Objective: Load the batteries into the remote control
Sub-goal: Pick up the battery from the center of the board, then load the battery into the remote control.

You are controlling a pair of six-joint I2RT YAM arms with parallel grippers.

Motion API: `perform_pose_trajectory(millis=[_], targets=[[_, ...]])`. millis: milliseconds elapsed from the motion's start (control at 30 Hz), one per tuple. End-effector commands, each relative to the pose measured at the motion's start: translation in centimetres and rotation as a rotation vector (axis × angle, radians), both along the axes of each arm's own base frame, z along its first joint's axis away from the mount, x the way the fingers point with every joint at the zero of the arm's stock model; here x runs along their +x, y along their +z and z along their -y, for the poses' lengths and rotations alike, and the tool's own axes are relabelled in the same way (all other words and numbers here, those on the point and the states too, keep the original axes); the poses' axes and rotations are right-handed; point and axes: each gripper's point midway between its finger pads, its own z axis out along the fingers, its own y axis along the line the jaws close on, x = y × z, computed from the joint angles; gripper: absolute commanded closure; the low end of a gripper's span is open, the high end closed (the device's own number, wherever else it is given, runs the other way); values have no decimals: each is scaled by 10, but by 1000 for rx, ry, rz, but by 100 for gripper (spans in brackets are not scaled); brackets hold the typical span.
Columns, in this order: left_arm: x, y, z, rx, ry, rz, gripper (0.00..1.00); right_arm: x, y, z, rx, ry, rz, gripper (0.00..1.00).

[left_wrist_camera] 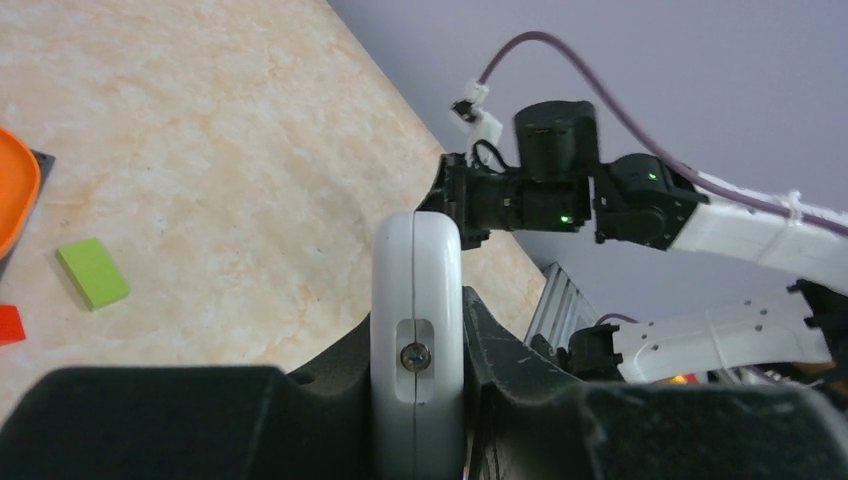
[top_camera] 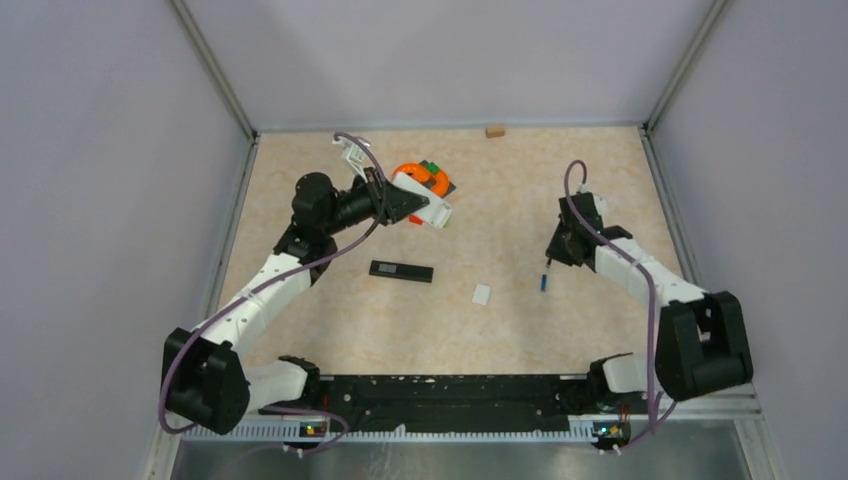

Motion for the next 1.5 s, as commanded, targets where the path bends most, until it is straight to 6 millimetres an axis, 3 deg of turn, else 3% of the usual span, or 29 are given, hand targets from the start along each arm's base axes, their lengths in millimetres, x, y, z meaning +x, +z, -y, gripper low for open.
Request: perform_pose_trajectory(millis=[0,133,300,400,500,733,900,1067,1467], targets=[[11,10,4,-147,44,-37,100,36,96,-31,207,30,303,100],[16,4,12,-213,86,-85,100,35,161,-75,405,110,441,100],[25,0,20,-261,158,-128,100,15,247,-140,638,237,607,100],[27,-2,22,-302,192,-148,100,-1,278,-170,748,289,643,100],[26,0,27,-335,191,-166,100,-5,295,-184,770,287,672,100],[17,10,33,-461,149,-222,100,5,310,-191,643,238,695,100],[14,23,34,-525,125,-212,100,8,306,-193,513,211,681,100],[11,27,31,-586,115,-236,100,10,301,-191,437,200,660,100],[9,30,32,-692,82,-301,100,9,286,-206,342,258,659,99]])
